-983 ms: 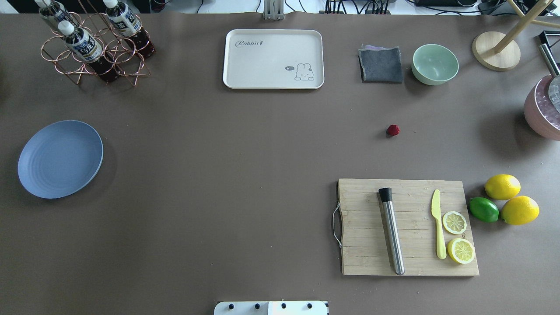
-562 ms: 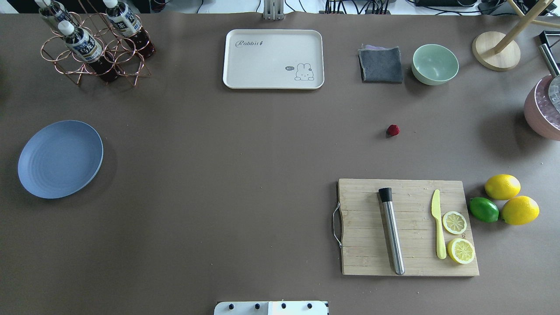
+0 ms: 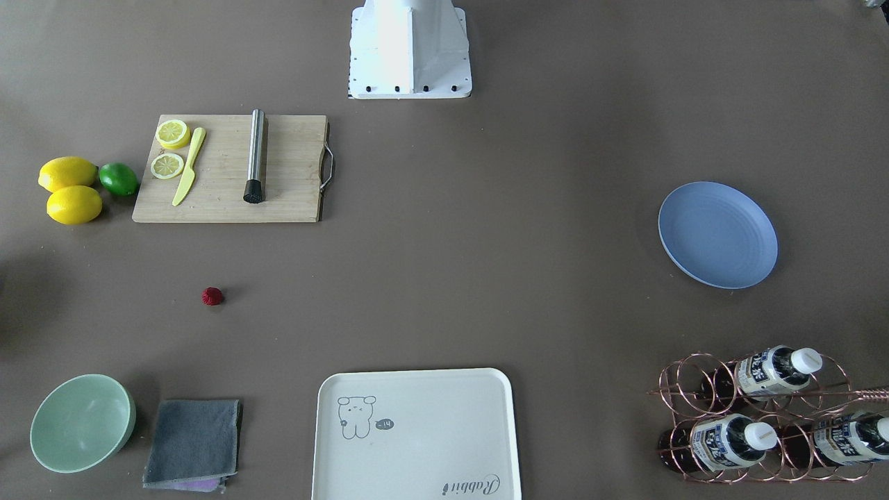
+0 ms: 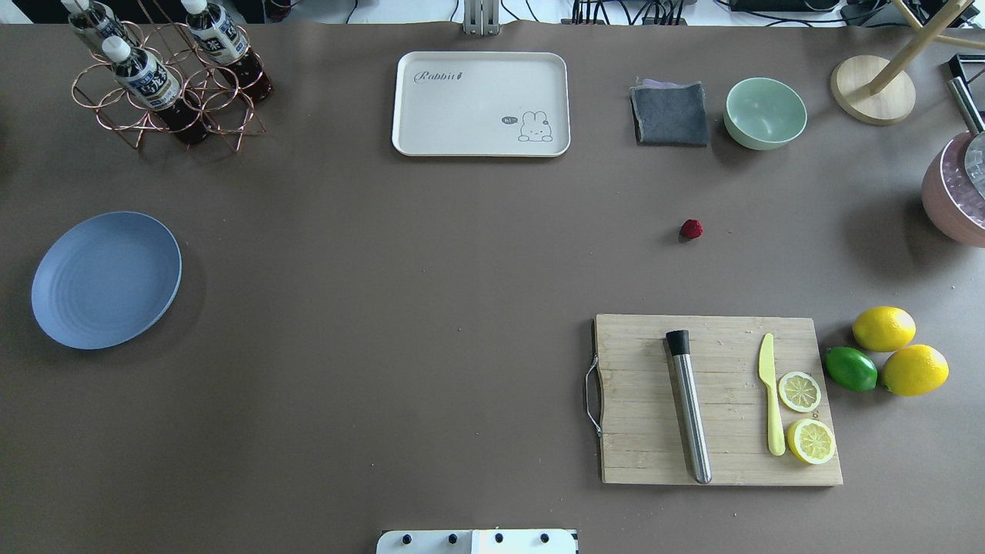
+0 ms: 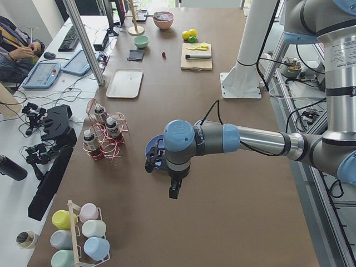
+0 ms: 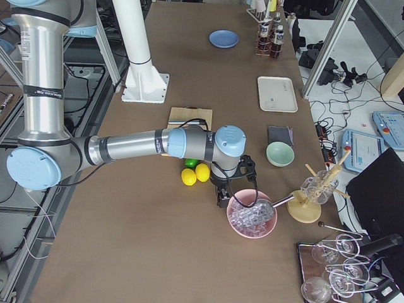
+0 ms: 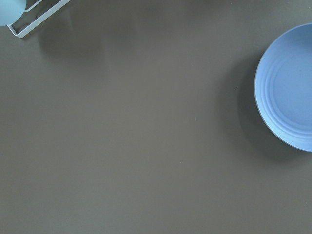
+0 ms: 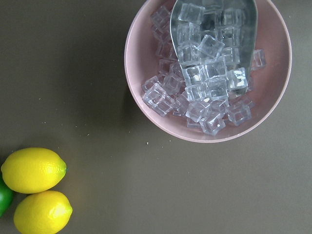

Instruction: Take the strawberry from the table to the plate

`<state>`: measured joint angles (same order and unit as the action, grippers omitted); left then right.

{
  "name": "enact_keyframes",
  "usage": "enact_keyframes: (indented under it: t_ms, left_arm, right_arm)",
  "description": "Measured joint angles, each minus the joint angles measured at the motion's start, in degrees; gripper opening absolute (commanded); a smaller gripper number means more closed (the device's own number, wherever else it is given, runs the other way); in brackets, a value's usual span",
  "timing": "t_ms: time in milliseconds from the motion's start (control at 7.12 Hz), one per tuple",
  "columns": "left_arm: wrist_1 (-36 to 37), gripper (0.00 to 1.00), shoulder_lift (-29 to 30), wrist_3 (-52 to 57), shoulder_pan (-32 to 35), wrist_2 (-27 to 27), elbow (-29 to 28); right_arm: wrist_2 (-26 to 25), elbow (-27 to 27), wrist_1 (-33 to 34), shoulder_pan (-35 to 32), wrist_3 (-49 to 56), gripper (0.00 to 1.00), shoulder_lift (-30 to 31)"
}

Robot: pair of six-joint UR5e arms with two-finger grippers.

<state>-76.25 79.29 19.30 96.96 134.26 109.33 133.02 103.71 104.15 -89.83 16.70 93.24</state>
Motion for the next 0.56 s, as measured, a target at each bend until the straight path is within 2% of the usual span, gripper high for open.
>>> enact_keyframes:
  t_ms: [562]
  left_arm:
    - [-0.37,0.97,-0.59,-0.58,-0.53,0.52,-0.26]
  right_arm:
    - [0.34,-0.11,0.00,0.00,0.00,1.00,0.07]
